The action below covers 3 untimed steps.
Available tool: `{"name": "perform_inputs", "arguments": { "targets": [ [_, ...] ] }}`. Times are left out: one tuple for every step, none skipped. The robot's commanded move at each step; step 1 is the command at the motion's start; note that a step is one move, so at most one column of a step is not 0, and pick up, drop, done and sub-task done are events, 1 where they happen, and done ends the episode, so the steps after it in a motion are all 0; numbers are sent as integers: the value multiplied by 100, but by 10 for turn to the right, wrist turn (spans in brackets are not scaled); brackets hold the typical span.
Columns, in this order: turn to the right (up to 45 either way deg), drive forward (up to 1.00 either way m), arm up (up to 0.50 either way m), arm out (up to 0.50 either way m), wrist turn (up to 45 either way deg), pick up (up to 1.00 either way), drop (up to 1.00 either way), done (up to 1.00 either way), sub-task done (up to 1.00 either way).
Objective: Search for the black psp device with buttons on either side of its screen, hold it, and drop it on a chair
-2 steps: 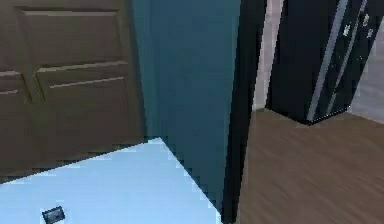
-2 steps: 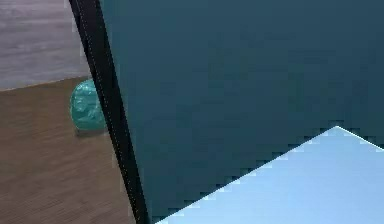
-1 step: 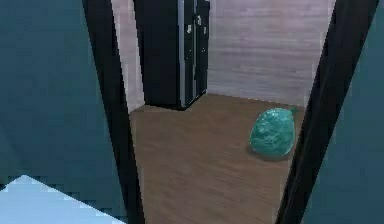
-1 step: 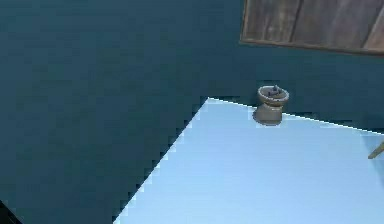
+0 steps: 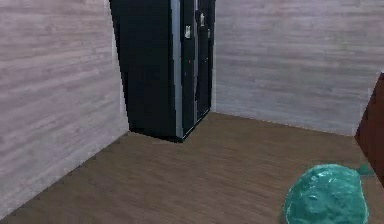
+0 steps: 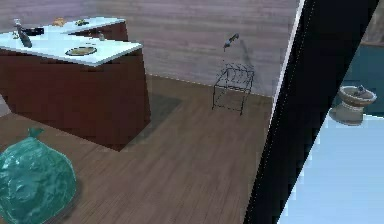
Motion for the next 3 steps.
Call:
{"name": "perform_inputs", "arguments": {
  "targets": [
    [30, 0, 0, 0, 0, 0, 0, 0, 0],
    [0, 10, 0, 0, 0, 0, 0, 0, 0],
    [450, 0, 0, 0, 0, 0, 0, 0, 0]
  ]
}}
